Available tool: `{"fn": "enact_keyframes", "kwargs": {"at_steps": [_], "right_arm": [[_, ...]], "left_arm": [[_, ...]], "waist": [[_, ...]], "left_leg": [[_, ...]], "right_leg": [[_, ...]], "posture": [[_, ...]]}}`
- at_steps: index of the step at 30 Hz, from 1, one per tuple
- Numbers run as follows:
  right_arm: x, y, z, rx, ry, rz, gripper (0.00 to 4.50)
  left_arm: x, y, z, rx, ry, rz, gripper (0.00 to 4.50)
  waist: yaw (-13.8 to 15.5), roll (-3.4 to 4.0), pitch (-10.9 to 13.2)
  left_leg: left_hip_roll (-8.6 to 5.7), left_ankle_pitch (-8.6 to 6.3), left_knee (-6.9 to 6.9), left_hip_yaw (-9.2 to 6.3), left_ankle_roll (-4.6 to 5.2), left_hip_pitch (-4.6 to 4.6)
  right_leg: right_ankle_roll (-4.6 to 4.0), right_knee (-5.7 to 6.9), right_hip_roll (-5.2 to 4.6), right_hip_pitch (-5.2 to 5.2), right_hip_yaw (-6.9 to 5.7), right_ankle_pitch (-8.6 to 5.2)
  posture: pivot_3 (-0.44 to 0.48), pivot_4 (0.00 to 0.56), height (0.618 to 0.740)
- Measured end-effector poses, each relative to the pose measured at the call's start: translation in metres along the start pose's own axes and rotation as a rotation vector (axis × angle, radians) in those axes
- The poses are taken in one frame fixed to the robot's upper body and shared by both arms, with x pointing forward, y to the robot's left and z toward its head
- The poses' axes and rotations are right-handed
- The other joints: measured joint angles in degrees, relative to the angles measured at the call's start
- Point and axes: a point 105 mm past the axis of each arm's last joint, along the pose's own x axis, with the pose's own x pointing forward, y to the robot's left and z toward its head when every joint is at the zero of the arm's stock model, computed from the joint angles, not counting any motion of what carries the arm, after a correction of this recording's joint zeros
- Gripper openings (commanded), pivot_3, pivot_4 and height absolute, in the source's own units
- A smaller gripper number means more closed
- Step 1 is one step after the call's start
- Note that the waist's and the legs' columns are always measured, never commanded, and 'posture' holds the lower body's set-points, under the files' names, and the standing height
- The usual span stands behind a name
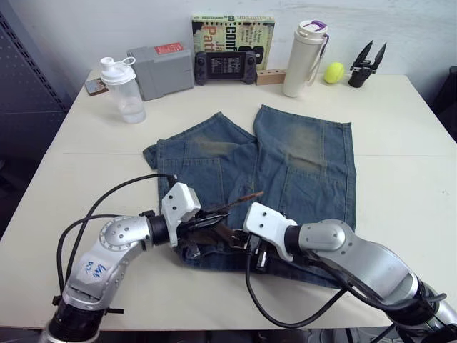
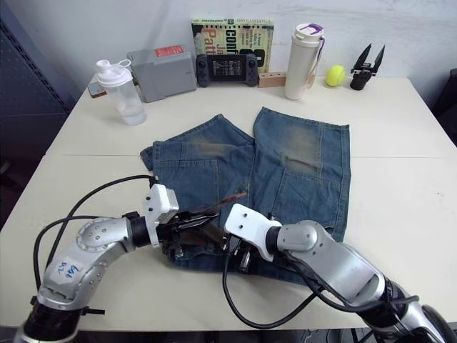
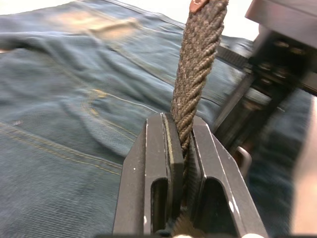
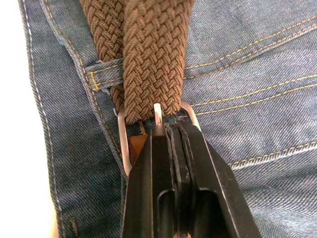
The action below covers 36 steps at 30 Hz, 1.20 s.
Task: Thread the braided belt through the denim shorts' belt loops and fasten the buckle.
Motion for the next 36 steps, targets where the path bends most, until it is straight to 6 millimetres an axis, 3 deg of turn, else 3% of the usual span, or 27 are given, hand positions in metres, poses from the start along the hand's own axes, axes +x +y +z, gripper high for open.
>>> {"fn": "enact_keyframes", "kwargs": {"at_steps": [8,22,31,36], "right_arm": [[0.001,0.001,0.0,-0.018,-0.002,0.001,0.12],[-0.007,-0.004,-0.006,-0.058,0.03,-0.025,0.12],[-0.007,-0.005,-0.007,-0.117,0.068,0.001,0.12],[-0.008,-0.005,-0.007,-0.221,0.1,0.017,0.12]], "left_arm": [[-0.01,0.016,0.0,0.016,0.044,-0.123,0.0],[0.069,0.019,0.051,0.129,-0.114,-0.276,0.0],[0.094,0.01,0.096,0.221,-0.243,-0.358,0.0],[0.1,0.007,0.098,0.225,-0.264,-0.385,0.0]], "waist": [[0.03,-0.03,-0.01],[1.17,-0.15,-0.08],[1.48,-0.19,-0.12],[1.51,-0.21,-0.14]], "left_leg": [[-0.01,0.0,-0.02,0.0,-0.01,-0.01],[-0.08,0.02,0.09,-0.03,0.02,-0.03],[-0.07,0.02,0.17,-0.17,0.02,0.01],[-0.07,0.02,0.17,-0.21,0.02,0.01]], "right_leg": [[-0.01,0.0,0.03,0.0,-0.05,0.0],[0.05,-0.12,0.0,0.16,-0.12,0.02],[0.06,-0.21,0.0,0.35,-0.26,0.03],[0.07,-0.24,0.0,0.39,-0.3,0.03]], "posture": [[0.0,0.15,0.731],[0.0,0.15,0.731],[0.0,0.15,0.731],[0.0,0.15,0.731]]}}
